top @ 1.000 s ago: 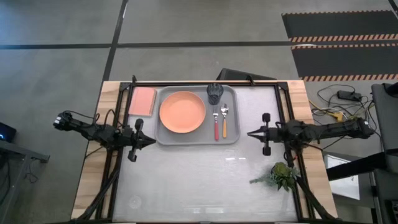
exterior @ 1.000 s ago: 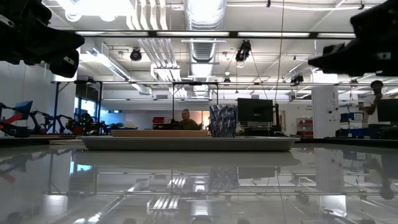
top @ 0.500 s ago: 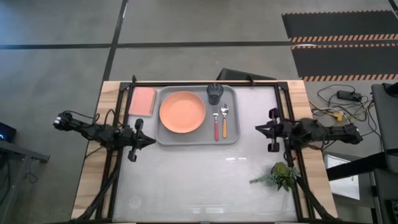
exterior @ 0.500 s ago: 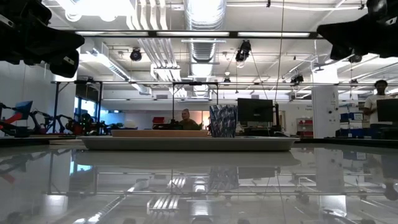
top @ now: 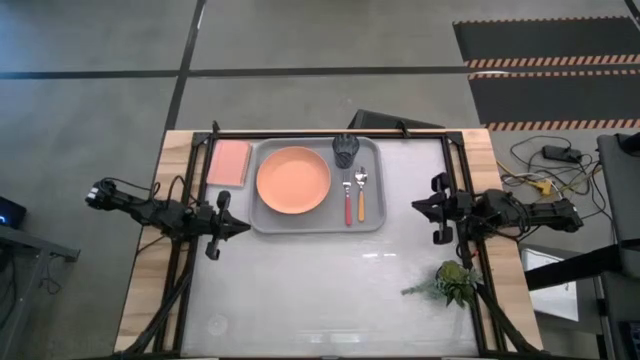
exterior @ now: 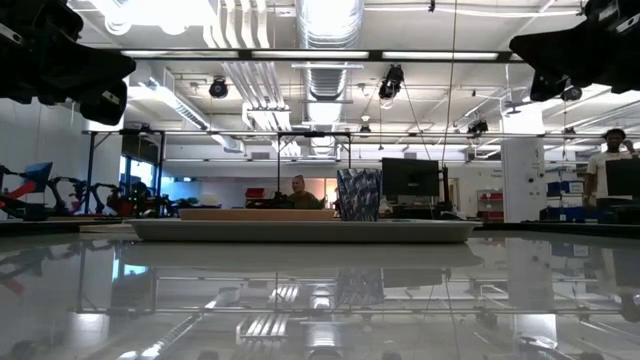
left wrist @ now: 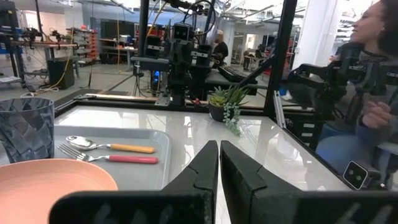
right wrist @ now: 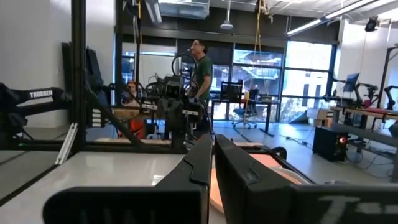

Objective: Pick and place plate/cup/fork/spoon on tray
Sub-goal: Return to Home Position

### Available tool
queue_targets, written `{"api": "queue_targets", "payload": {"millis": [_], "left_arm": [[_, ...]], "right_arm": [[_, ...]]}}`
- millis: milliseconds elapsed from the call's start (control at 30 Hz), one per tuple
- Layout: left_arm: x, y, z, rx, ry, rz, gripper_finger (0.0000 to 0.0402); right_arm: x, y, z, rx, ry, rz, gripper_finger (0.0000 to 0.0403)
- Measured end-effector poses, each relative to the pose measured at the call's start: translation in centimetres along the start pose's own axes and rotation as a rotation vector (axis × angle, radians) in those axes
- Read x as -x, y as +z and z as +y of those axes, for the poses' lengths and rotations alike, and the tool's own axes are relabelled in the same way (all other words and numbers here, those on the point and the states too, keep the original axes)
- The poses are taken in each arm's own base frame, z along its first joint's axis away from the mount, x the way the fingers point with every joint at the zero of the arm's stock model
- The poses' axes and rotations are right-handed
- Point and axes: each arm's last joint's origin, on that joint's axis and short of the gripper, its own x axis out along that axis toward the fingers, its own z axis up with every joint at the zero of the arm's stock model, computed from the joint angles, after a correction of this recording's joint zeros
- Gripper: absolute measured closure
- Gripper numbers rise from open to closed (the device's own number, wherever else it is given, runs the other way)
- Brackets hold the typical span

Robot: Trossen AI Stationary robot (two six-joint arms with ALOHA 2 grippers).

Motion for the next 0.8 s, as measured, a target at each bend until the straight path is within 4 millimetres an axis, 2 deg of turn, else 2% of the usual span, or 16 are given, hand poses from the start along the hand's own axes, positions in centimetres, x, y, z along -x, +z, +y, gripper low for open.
{"api": "queue_targets", "payload": {"millis": [800], "left_arm": [[0.0,0.0,0.0,0.0,0.0,0.0,0.0402]], "right_arm": [[-0.27,-0.41,0.06,0.004,0.004,0.044,0.0394]]}}
